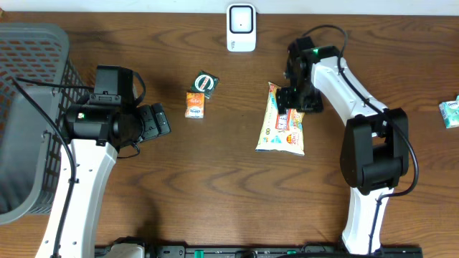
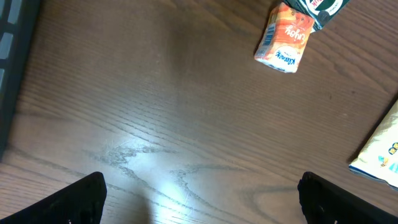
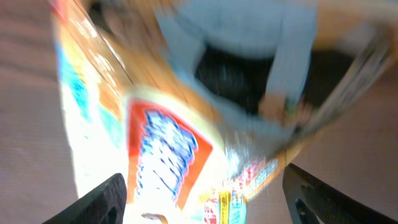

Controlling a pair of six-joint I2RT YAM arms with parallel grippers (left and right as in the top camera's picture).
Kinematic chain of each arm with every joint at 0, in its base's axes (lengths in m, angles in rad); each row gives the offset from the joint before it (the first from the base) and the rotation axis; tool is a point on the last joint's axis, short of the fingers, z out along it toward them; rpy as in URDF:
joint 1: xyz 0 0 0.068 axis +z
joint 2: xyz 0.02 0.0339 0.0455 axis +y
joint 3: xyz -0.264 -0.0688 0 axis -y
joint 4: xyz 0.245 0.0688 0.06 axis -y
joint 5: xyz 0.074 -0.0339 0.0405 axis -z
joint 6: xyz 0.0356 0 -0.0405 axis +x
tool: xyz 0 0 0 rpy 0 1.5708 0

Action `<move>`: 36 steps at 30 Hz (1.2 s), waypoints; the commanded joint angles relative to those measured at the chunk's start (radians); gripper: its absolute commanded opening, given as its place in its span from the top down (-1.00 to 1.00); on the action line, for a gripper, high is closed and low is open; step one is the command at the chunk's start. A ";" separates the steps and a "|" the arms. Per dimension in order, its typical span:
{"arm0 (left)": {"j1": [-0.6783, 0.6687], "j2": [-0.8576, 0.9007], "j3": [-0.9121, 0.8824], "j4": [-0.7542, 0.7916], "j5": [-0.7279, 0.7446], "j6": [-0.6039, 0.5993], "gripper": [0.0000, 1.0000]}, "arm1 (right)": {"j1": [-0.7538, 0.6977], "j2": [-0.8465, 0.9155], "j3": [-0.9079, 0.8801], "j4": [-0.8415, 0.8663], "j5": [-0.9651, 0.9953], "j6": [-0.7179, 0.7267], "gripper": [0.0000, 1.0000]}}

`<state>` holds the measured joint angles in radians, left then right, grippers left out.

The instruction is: Scan the item barcode

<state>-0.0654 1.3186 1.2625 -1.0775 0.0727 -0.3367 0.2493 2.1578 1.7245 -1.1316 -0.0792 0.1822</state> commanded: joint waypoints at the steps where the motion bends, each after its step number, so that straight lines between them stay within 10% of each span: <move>1: 0.005 0.000 0.001 -0.005 -0.003 0.002 -0.95 | -0.010 0.013 0.022 0.034 0.006 -0.008 -0.46; 13: 0.005 0.000 0.001 -0.005 -0.003 0.002 -0.95 | -0.010 0.014 -0.004 0.150 0.032 -0.003 0.11; 36: 0.005 0.000 0.001 -0.005 -0.003 0.002 -0.95 | -0.090 0.011 -0.020 0.072 0.050 -0.004 -0.40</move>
<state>-0.0654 1.3186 1.2625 -1.0775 0.0727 -0.3367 0.1940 2.1578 1.6863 -1.0515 -0.0418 0.1764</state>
